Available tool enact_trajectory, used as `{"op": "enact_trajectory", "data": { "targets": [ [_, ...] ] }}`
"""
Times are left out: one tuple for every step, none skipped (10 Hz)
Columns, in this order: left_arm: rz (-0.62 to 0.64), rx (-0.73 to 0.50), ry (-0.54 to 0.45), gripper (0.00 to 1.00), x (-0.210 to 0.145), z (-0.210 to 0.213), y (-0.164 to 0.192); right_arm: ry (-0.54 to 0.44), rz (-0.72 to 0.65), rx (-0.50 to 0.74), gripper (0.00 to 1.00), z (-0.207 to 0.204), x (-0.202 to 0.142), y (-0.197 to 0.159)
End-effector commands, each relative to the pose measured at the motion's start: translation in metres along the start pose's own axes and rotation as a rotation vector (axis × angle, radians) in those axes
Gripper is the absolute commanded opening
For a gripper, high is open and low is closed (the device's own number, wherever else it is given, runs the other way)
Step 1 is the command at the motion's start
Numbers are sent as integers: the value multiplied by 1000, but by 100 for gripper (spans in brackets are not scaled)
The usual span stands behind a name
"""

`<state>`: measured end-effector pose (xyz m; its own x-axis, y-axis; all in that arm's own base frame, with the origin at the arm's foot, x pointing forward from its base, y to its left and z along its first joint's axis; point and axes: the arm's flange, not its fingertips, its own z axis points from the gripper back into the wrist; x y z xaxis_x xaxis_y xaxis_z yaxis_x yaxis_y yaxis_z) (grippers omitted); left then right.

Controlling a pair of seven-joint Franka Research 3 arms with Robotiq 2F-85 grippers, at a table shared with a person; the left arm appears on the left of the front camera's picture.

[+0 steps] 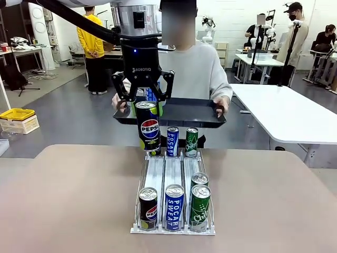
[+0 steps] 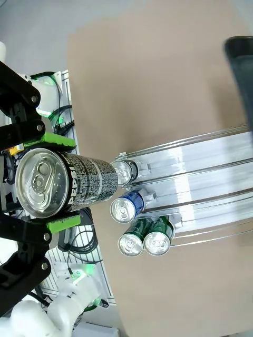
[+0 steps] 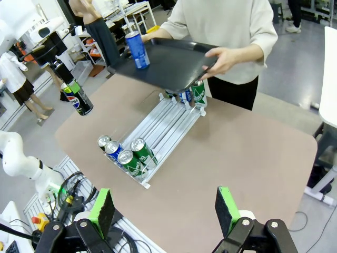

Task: Retrieve and hand over the desired beverage to the person.
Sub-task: Place the picked can on the Handle tray extended by the person.

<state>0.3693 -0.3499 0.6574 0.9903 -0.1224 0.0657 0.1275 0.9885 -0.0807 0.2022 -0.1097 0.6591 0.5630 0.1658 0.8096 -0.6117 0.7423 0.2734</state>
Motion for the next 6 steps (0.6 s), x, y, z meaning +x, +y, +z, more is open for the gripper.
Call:
{"op": "enact_trajectory", "data": {
  "targets": [
    [11, 6, -8, 0, -4, 4, 3, -12, 13, 37, 100, -2, 0, 0],
    [11, 6, -8, 0, -4, 4, 3, -12, 13, 37, 100, -2, 0, 0],
    [11, 6, -8, 0, -4, 4, 3, -12, 13, 37, 100, -2, 0, 0],
    [11, 6, -8, 0, -4, 4, 3, -12, 13, 37, 100, -2, 0, 0],
    [11, 6, -8, 0, -4, 4, 3, -12, 13, 37, 100, -2, 0, 0],
    [11, 6, -8, 0, -4, 4, 3, -12, 13, 37, 100, -2, 0, 0]
  ]
}}
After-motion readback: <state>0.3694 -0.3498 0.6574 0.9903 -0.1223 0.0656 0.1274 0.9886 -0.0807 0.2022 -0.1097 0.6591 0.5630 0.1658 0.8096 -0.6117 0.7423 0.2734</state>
